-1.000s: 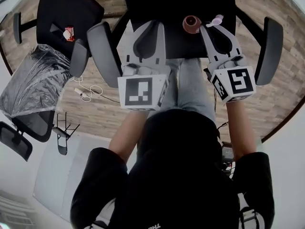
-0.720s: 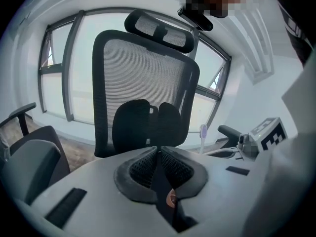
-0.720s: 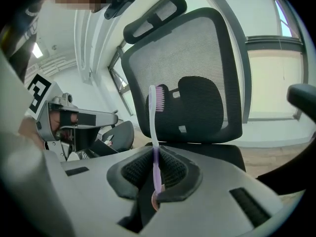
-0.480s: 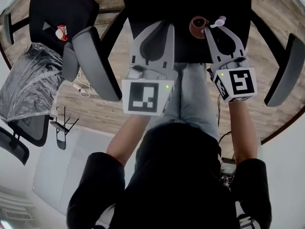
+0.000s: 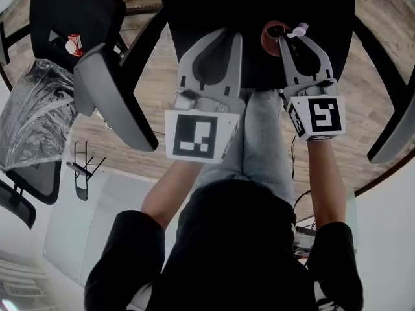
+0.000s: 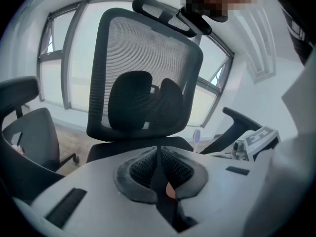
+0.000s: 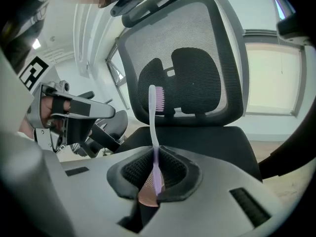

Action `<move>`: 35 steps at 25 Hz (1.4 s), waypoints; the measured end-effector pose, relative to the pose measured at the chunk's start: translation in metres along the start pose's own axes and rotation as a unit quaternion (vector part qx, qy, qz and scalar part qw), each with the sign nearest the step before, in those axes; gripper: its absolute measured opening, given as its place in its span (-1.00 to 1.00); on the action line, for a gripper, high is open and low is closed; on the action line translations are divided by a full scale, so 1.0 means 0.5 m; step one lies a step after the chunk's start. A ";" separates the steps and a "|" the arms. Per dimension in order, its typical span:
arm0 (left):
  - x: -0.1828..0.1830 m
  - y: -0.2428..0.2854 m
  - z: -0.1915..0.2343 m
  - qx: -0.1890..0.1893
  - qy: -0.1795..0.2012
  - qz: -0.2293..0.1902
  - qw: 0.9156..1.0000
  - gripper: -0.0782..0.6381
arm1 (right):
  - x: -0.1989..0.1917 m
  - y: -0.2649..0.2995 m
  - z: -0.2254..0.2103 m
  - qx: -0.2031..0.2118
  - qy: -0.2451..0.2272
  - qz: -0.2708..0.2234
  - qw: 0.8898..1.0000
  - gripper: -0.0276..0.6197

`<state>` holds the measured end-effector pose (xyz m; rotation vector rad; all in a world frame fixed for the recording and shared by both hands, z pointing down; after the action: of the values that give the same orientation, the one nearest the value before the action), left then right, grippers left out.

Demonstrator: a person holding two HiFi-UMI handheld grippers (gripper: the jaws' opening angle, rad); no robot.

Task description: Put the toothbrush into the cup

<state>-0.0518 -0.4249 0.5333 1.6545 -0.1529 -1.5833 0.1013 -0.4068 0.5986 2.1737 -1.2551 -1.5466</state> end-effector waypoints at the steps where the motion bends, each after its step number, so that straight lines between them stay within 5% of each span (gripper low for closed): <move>1: -0.005 0.002 -0.001 -0.001 0.000 0.002 1.000 -0.67 | -0.008 0.003 -0.002 -0.001 0.002 0.001 1.000 -0.78; 9: -0.036 0.014 -0.013 -0.006 -0.001 0.015 1.000 -0.67 | -0.051 0.021 -0.015 -0.005 -0.007 0.014 1.000 -0.78; 19: -0.055 0.016 -0.026 -0.014 -0.002 0.023 1.000 -0.67 | -0.067 0.035 0.003 -0.008 -0.072 0.013 0.997 -0.78; 35: -0.075 0.015 -0.021 -0.018 -0.002 0.032 0.999 -0.67 | -0.066 0.039 0.010 -0.017 -0.066 -0.002 0.998 -0.78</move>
<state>-0.0469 -0.4025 0.5657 1.6029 -0.1765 -1.5318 0.0836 -0.3934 0.6304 2.0840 -1.2546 -1.7254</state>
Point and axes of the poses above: the fingertips, and each gripper's own axes: y forward along the fingers, z to its left, x out of its top, the point moved 7 cm from there along -y, backward along the fingers, and after that the axes turned 11 degrees about y, right-handed, at the moved point
